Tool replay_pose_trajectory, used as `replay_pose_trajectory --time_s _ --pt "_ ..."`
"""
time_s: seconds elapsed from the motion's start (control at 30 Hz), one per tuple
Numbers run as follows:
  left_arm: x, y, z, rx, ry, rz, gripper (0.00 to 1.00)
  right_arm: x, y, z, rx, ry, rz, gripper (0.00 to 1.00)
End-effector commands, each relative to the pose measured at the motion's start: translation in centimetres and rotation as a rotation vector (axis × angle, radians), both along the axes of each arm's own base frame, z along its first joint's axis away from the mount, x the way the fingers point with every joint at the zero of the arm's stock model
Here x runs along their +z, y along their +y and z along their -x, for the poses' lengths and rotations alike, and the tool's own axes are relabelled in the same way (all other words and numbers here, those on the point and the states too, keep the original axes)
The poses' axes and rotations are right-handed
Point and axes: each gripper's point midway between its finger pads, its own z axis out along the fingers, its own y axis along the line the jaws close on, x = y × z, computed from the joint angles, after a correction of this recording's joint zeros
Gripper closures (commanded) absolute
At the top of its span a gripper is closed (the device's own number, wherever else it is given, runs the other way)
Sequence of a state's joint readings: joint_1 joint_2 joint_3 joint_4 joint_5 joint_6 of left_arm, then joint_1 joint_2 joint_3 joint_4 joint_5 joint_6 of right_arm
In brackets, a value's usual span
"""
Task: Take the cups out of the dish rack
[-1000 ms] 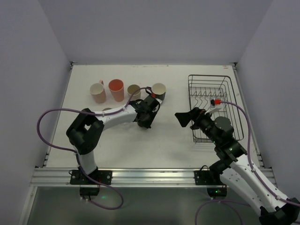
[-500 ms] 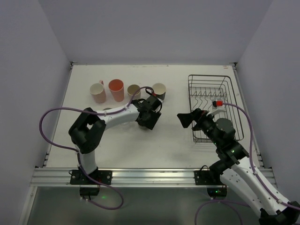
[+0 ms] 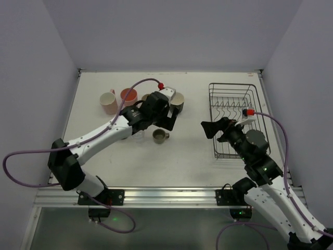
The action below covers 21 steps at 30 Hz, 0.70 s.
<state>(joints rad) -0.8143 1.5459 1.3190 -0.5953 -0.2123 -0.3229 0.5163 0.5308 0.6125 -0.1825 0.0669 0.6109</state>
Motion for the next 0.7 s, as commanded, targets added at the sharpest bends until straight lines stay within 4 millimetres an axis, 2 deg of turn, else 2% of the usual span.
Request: replay_pose_trajectory --time_s 0.0,0.03,0.07,0.17,0.2,0.23,0.27,0.3,0.33,0.37,0.47,0.57,0.6,0.67 --pt "8.5 -0.1 -0.9 0.043 -0.193 0.177 0.00 2.3 -1.0 -0.1 -0.044 -0.045 0.017 0.01" --pt "9.4 -0.1 -0.8 0.039 -0.214 0.201 0.00 2.7 -1.1 -0.1 -0.046 -0.050 0.022 0.01" --pt "11.2 0.2 -0.2 0.030 -0.246 0.243 0.00 2.9 -1.3 -0.1 -0.052 -0.054 0.026 0.01" --pt "13.9 0.7 0.8 -0.007 -0.330 0.339 0.00 4.4 -2.4 0.1 -0.094 -0.090 0.047 0.01" --pt "16.5 1.6 1.9 -0.020 -0.387 0.404 0.00 5.8 -2.9 0.4 -0.108 -0.125 0.040 0.01" --pt "18.0 2.1 2.3 -0.019 -0.433 0.444 0.00 6.4 -3.6 0.6 -0.130 -0.143 0.055 0.01" --pt "19.7 3.6 3.3 -0.009 -0.489 0.476 0.00 7.1 -4.0 0.8 -0.146 -0.164 0.055 0.01" --pt "20.6 4.4 3.7 0.001 -0.519 0.495 0.00 8.6 -4.7 1.5 -0.163 -0.201 0.038 0.01" --pt "21.5 5.3 4.1 0.017 -0.548 0.508 0.00 9.1 -5.2 1.8 -0.176 -0.221 0.044 0.01" --pt "23.1 7.0 4.8 0.050 -0.595 0.528 0.00 9.7 -5.8 2.1 -0.196 -0.241 0.039 0.01" --pt "24.9 10.1 6.2 0.105 -0.665 0.549 0.00 11.1 -7.2 3.0 -0.240 -0.291 0.026 0.01" --pt "24.7 12.1 7.1 0.134 -0.702 0.542 0.00 11.0 -7.8 3.3 -0.266 -0.299 0.015 0.01" --pt "23.7 12.3 7.0 0.146 -0.697 0.528 0.00 10.7 -7.8 3.2 -0.268 -0.290 0.014 0.01" --pt "23.2 13.0 7.0 0.174 -0.695 0.519 0.00 10.4 -7.5 3.0 -0.261 -0.279 0.004 0.01"
